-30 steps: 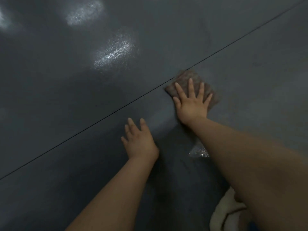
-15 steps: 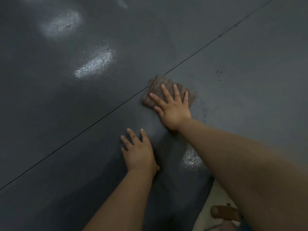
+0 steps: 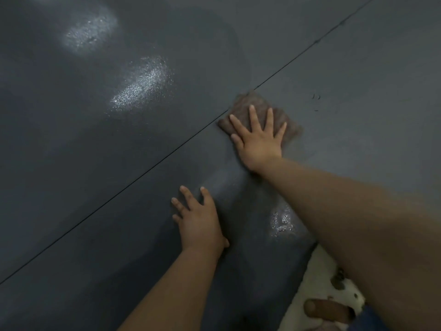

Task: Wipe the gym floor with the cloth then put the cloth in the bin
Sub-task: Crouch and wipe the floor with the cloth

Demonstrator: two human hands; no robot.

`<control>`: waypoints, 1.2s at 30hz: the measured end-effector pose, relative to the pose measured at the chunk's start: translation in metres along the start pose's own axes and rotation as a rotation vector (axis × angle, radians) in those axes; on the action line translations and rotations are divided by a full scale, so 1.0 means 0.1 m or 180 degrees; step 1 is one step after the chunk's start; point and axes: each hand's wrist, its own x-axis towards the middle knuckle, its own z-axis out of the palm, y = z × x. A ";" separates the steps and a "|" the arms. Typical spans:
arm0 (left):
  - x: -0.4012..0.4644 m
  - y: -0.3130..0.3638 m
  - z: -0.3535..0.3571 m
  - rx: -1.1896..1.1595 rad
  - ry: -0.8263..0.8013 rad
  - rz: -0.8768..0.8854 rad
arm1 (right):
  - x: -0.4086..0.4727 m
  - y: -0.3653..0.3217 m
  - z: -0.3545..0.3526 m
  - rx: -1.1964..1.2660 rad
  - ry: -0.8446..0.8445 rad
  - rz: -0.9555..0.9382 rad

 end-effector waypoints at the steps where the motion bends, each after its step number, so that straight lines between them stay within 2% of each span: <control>1: 0.00 0.00 0.00 -0.0016 0.0007 0.0012 | 0.12 0.10 -0.08 -0.0138 -0.0076 -0.0189; 3: 0.01 0.00 0.00 -0.0050 -0.0005 0.0017 | 0.27 0.31 -0.19 -0.0213 -0.0113 -0.0166; 6: 0.01 0.01 -0.01 -0.0039 -0.0033 -0.0008 | 0.21 0.55 -0.17 0.0359 0.0176 0.0910; 8: 0.02 0.03 -0.01 -0.0004 -0.0032 -0.0027 | 0.07 0.51 -0.07 0.0532 0.0336 0.1383; 10: 0.02 0.04 -0.01 0.0018 -0.0050 -0.0047 | -0.05 0.37 0.01 0.0524 0.0327 0.1365; 15: 0.02 0.05 0.00 0.0078 -0.0030 -0.0039 | 0.14 0.39 -0.08 -0.0132 0.0084 0.0097; 18: 0.03 0.04 0.00 0.0039 -0.0007 -0.0009 | 0.42 0.49 -0.30 -0.0268 -0.0140 -0.0171; 30: 0.07 -0.01 0.00 -0.0105 0.0007 0.0020 | 0.34 1.02 -0.35 0.0451 0.0020 0.1225; 36: 0.06 0.02 -0.01 -0.0094 0.0027 0.0022 | 0.00 0.90 -0.14 0.0778 0.0218 0.1944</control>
